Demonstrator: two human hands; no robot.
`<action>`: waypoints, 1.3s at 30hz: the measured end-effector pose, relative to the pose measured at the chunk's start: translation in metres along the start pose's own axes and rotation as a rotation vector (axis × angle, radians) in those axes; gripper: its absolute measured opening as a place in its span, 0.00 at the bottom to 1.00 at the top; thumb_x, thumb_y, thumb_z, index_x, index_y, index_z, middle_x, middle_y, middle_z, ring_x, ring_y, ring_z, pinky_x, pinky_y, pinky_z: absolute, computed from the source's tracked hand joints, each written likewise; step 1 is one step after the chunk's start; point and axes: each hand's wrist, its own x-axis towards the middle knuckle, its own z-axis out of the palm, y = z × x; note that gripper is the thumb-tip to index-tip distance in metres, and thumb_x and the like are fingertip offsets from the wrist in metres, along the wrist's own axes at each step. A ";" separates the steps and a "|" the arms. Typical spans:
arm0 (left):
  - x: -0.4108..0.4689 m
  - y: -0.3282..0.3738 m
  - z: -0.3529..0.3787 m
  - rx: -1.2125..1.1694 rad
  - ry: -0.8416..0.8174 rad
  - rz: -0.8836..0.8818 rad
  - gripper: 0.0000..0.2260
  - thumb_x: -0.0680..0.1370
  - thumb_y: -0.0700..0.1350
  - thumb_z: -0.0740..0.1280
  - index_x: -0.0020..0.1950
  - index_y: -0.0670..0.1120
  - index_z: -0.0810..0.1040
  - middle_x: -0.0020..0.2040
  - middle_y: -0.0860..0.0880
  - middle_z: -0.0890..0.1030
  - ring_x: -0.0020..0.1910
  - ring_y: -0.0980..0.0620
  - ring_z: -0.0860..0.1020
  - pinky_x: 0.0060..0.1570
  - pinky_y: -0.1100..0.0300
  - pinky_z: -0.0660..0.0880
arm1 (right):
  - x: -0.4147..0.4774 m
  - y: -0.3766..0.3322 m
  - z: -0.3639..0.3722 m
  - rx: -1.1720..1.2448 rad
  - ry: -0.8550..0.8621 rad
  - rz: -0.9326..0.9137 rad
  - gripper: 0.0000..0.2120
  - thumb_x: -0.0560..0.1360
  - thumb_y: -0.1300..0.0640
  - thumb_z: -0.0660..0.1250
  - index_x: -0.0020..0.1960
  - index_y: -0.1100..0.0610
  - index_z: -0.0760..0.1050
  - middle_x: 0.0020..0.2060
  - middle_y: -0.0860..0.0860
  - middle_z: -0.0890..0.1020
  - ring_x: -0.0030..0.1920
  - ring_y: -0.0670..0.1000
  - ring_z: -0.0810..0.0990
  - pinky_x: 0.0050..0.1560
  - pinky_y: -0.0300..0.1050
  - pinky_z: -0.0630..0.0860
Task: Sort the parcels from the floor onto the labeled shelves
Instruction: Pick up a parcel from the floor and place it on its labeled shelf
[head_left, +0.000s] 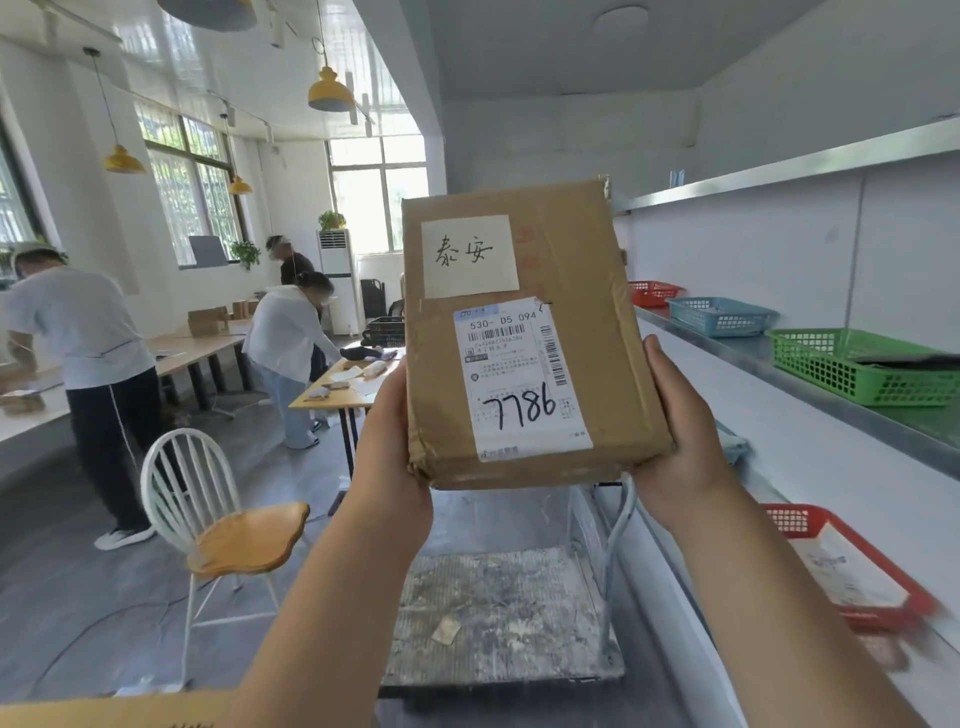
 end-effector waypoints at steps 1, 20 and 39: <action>0.000 0.000 0.000 -0.005 0.002 -0.010 0.18 0.83 0.55 0.65 0.39 0.54 0.90 0.44 0.52 0.90 0.40 0.54 0.88 0.47 0.53 0.78 | -0.001 0.000 0.000 0.000 0.006 0.007 0.24 0.86 0.43 0.54 0.53 0.45 0.89 0.54 0.48 0.90 0.57 0.48 0.87 0.56 0.47 0.80; -0.013 -0.002 -0.016 -0.048 -0.038 -0.157 0.23 0.84 0.55 0.63 0.34 0.54 0.90 0.41 0.50 0.90 0.35 0.51 0.88 0.35 0.58 0.81 | -0.022 0.008 -0.007 -0.041 0.069 0.136 0.22 0.85 0.42 0.56 0.53 0.48 0.88 0.47 0.49 0.91 0.46 0.47 0.90 0.39 0.38 0.82; -0.015 -0.023 -0.052 0.107 -0.130 -0.124 0.18 0.87 0.52 0.58 0.56 0.49 0.87 0.49 0.51 0.90 0.51 0.48 0.89 0.46 0.51 0.79 | -0.065 0.047 -0.001 -0.063 0.181 0.031 0.23 0.80 0.41 0.58 0.66 0.50 0.82 0.58 0.52 0.89 0.60 0.52 0.87 0.50 0.44 0.85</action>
